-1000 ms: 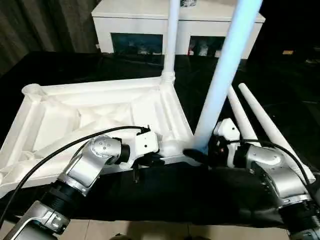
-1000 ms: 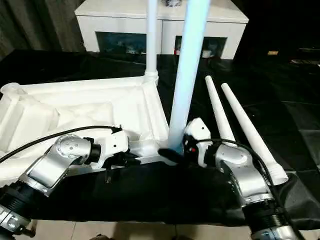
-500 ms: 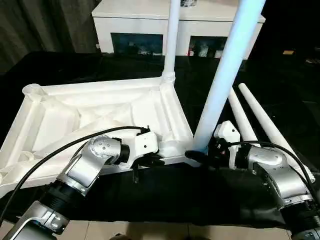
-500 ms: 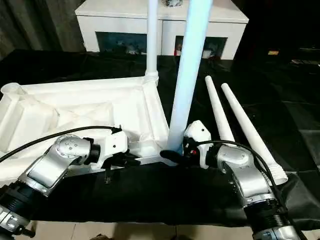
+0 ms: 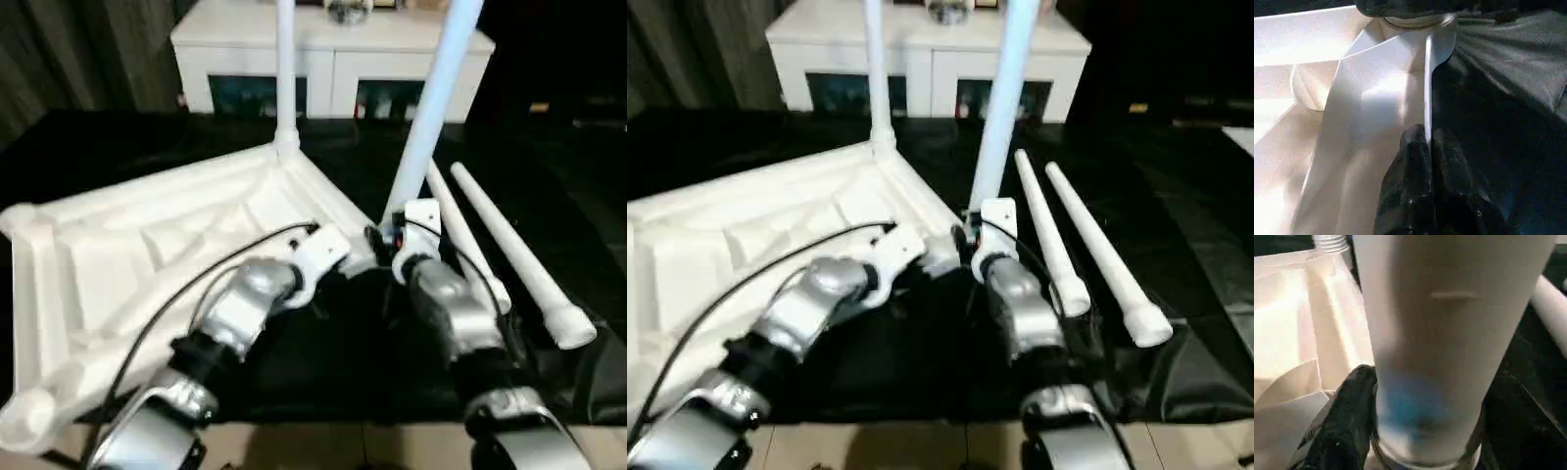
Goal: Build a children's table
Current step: Rotate leg to tighten
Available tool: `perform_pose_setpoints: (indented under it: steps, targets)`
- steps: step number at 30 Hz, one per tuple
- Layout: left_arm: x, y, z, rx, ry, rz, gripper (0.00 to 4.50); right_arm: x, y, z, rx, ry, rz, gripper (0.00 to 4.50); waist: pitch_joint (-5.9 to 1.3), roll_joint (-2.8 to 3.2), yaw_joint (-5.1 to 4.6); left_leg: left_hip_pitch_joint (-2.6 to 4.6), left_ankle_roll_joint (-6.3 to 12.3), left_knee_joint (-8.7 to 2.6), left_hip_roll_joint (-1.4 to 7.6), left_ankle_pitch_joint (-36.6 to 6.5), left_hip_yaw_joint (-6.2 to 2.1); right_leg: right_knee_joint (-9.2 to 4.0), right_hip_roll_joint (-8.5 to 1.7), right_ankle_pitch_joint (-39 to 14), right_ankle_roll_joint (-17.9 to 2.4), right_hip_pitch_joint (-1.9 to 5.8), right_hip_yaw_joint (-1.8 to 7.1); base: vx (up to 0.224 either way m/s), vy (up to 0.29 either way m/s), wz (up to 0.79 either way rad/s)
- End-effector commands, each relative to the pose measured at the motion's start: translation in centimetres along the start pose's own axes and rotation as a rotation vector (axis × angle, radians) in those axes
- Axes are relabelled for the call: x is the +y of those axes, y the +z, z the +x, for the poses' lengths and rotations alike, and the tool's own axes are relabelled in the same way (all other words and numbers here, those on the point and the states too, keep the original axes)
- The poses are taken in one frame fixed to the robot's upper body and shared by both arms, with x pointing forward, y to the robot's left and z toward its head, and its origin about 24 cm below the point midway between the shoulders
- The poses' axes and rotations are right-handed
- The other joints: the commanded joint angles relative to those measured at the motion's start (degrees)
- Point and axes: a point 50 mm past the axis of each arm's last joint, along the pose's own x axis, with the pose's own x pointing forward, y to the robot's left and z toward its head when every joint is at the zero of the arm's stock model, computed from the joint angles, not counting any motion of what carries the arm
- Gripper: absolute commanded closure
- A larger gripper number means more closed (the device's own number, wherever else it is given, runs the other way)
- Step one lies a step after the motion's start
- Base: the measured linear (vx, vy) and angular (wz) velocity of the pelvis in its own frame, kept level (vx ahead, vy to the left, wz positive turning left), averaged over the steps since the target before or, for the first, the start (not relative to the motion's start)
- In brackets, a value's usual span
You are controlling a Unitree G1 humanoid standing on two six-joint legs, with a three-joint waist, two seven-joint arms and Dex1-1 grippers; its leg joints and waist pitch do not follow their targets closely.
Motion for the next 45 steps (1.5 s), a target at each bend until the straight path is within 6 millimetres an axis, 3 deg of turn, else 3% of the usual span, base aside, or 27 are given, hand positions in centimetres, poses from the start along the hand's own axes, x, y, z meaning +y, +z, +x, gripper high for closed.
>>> perform_pose_setpoints:
  steps: [1, 2, 4, 5, 8, 10, 11, 13, 16, 18, 19, 21, 23, 25, 28, 32, 34, 35, 36, 45]
  targets:
    - [2.1, 0.1, -0.3, -0.011, 0.189, 0.021, 4.50, 1.6, -1.0, 0.1, 0.025, 0.057, 0.055, 1.83, -3.47, -0.10, -0.54, 0.88, 0.39, -4.43, 0.00, -24.16, -0.27, -5.58, -1.78, -29.63, -4.28, 1.77, 0.59, 0.000, 0.000, 0.00]
    - [2.1, 0.1, -0.3, -0.009, 0.193, 0.029, 4.50, 1.8, -0.9, 0.2, 0.017, 0.069, 0.058, 1.48, -3.49, -0.11, -0.56, 0.91, 0.46, -4.39, -0.02, -24.20, -0.24, -5.54, -1.73, -29.42, -4.36, 1.75, 0.62, 0.000, 0.000, 0.00]
    - [2.3, -0.1, -0.4, 0.005, 0.200, 0.079, 4.50, 2.8, 0.2, 0.3, -0.045, 0.143, 0.054, 1.48, -3.48, -0.17, -0.41, 0.87, 0.98, -4.45, 0.06, -24.21, -0.16, -5.54, -1.87, -28.76, -4.89, 1.71, 0.74, 0.000, 0.000, 0.00]
    - [2.4, -0.5, -0.5, 0.013, 0.191, 0.110, 4.50, 3.0, 1.0, 0.3, -0.090, 0.169, 0.050, 1.27, -3.45, -0.22, -0.45, 0.82, 1.07, -4.42, 0.03, -24.18, -0.08, -5.50, -1.84, -28.74, -4.99, 1.71, 0.79, 0.000, 0.000, 0.00]
    - [2.4, -0.9, -0.7, 0.019, 0.181, 0.115, 4.50, 2.5, 1.5, 0.3, -0.122, 0.159, 0.034, 0.99, -3.64, -0.14, -0.44, 0.37, 1.50, -4.47, 0.06, -22.82, -0.08, -5.11, -2.00, -27.59, -5.41, 1.91, 0.97, 0.000, 0.000, 0.00]
    - [2.3, -1.3, -1.1, 0.007, 0.148, 0.130, 4.50, 1.7, 1.7, 0.1, -0.133, 0.178, -0.012, 0.72, -3.58, -0.18, -1.29, -0.77, 1.37, -4.83, 0.08, -21.38, -0.49, -4.69, -2.01, -27.49, -5.16, 2.86, 0.67, 0.000, 0.000, 0.00]
    - [2.2, -1.5, -1.3, -0.001, 0.127, 0.140, 4.50, 1.4, 1.7, 0.0, -0.131, 0.196, -0.041, 0.65, -3.55, -0.11, -1.32, -0.66, 1.40, -4.84, 0.15, -21.50, -0.53, -4.76, -2.00, -27.67, -5.23, 2.77, 0.60, 0.000, 0.000, 0.00]
    - [2.2, -1.8, -1.7, -0.001, 0.100, 0.138, 4.50, 0.8, 1.7, -0.5, -0.128, 0.242, -0.100, 0.57, -3.70, -0.25, -1.11, 0.23, 1.61, -4.42, 0.28, -21.34, -0.14, -4.85, -2.12, -25.87, -6.73, 2.22, 1.09, 0.000, 0.000, 0.00]
    - [2.3, -2.6, -2.4, 0.024, 0.062, 0.136, 4.50, -0.4, 1.5, -1.7, -0.116, 0.362, -0.180, 0.57, -3.56, -0.29, -0.69, -0.03, 2.64, -4.54, 0.51, -19.97, 0.14, -4.30, -1.86, -22.33, -8.35, 2.46, 1.39, 0.000, 0.000, 0.00]
    - [2.3, -2.9, -2.8, 0.026, 0.029, 0.153, 4.50, -1.3, 1.3, -2.5, -0.109, 0.422, -0.233, 0.57, -3.89, -0.15, -0.57, 0.06, 2.84, -4.35, 0.60, -18.39, 0.23, -3.98, -1.95, -19.89, -9.21, 2.50, 1.61, 0.027, -0.001, 0.01]
    - [2.2, -3.0, -3.0, 0.022, 0.005, 0.159, 4.50, -1.7, 1.2, -2.9, -0.101, 0.452, -0.252, 0.57, -3.99, -0.18, -0.56, -0.30, 3.24, -4.32, 0.60, -16.53, 0.21, -3.56, -1.85, -16.76, -10.16, 2.82, 1.64, 0.000, 0.000, 0.00]
    - [1.8, -3.1, -3.6, -0.006, -0.081, 0.208, 4.50, -2.5, 1.1, -3.6, -0.087, 0.521, -0.282, 0.57, -4.03, -0.17, -0.48, -0.36, 3.82, -4.30, 0.69, -15.85, 0.15, -3.38, -1.90, -15.41, -11.00, 3.01, 1.56, 0.000, 0.000, 0.00]
    - [1.4, -3.3, -4.1, -0.014, -0.153, 0.237, 4.50, -2.8, 1.1, -4.1, -0.075, 0.573, -0.296, 0.57, -4.23, -0.03, -0.49, -0.09, 4.23, -4.04, 0.70, -14.32, 0.38, -3.19, -1.97, -13.43, -11.99, 2.91, 1.74, 0.000, 0.000, 0.00]
    - [0.7, -3.3, -5.0, -0.032, -0.282, 0.262, 4.50, -3.2, 1.1, -4.7, -0.053, 0.650, -0.295, 0.57, -4.40, 0.08, -0.34, -0.22, 5.22, -3.91, 0.80, -11.09, 0.42, -2.39, -1.96, -8.35, -13.80, 3.28, 1.84, 0.000, 0.000, 0.00]
    - [0.6, -3.2, -5.3, -0.036, -0.309, 0.248, 4.50, -3.2, 1.3, -4.8, -0.045, 0.674, -0.291, 0.57, -4.29, 0.06, 0.01, 0.19, 5.76, -3.85, 0.94, -10.08, 0.73, -2.28, -1.86, -6.67, -15.24, 2.98, 1.92, 0.000, 0.000, 0.00]
    - [1.2, -3.1, -5.3, -0.028, -0.277, 0.267, 4.50, -3.1, 1.2, -4.6, -0.032, 0.690, -0.290, 0.73, -3.98, 0.04, 0.82, 0.68, 4.03, -4.11, 1.06, -12.93, 0.80, -2.56, -1.85, -10.63, -14.41, 2.70, 2.00, 0.000, 0.000, 0.00]
    - [1.3, -3.2, -5.4, -0.022, -0.270, 0.265, 4.50, -3.1, 0.9, -4.5, -0.010, 0.699, -0.285, 0.73, -3.81, -0.10, 0.74, 0.60, 2.72, -4.33, 1.02, -15.02, 0.69, -2.85, -1.89, -14.06, -12.95, 2.74, 2.07, 0.000, 0.000, 0.00]
    - [1.3, -3.2, -5.4, -0.020, -0.271, 0.266, 4.50, -3.0, 0.7, -4.6, 0.003, 0.710, -0.295, 1.01, -3.80, -0.16, 0.73, 0.55, 2.52, -4.35, 0.99, -15.18, 0.65, -2.88, -1.91, -14.56, -12.63, 2.77, 2.06, 0.000, 0.000, 0.00]
    - [1.4, -3.2, -5.5, -0.020, -0.271, 0.265, 4.50, -3.0, 0.6, -4.7, 0.014, 0.721, -0.305, 1.01, -3.87, -0.11, 0.69, 0.40, 2.34, -4.36, 0.96, -14.93, 0.55, -2.84, -1.92, -14.64, -12.20, 2.91, 2.05, 0.000, 0.000, 0.00]
    - [1.4, -3.4, -5.7, -0.013, -0.272, 0.261, 4.50, -3.5, 0.0, -4.9, 0.054, 0.728, -0.328, 1.79, -4.11, -0.16, 0.81, 0.23, 3.23, -4.01, 0.84, -11.82, 0.66, -2.44, -1.92, -11.02, -12.81, 3.01, 2.10, 0.000, 0.000, 0.00]
